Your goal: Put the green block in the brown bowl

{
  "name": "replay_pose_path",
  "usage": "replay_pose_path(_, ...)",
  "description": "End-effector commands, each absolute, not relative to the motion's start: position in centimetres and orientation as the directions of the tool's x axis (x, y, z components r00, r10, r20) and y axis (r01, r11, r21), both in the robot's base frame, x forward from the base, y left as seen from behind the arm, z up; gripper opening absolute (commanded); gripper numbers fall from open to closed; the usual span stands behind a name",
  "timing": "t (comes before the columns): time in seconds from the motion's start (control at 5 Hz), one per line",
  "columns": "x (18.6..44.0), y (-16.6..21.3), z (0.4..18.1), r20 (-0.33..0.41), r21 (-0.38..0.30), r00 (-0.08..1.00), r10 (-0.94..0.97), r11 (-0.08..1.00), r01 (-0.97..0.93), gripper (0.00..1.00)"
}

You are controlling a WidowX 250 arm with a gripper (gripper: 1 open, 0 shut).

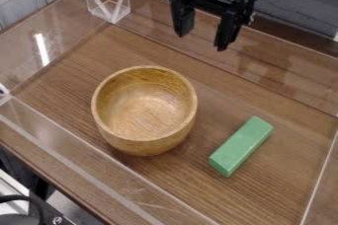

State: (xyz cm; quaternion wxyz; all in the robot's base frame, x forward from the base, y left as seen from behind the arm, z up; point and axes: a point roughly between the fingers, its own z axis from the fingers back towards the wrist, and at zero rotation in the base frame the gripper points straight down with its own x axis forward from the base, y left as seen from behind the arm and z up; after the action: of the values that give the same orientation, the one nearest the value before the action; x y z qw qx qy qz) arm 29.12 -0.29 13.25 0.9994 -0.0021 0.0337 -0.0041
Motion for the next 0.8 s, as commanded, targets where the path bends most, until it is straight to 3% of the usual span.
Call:
replay_pose_path(0.0, 28.4, -1.7, 12.2, -0.078, -0.007, 0.996, -0.041, 0.999, 0.040, 1.00)
replay_pose_path(0.2, 26.7, -4.3, 10.0, -0.100, -0.012, 0.991, -0.092, 0.996, 0.091, 1.00)
replay_pose_path(0.6, 24.3, -9.3, 7.3, -0.057, -0.002, 0.985, -0.164, 0.986, 0.164, 1.00)
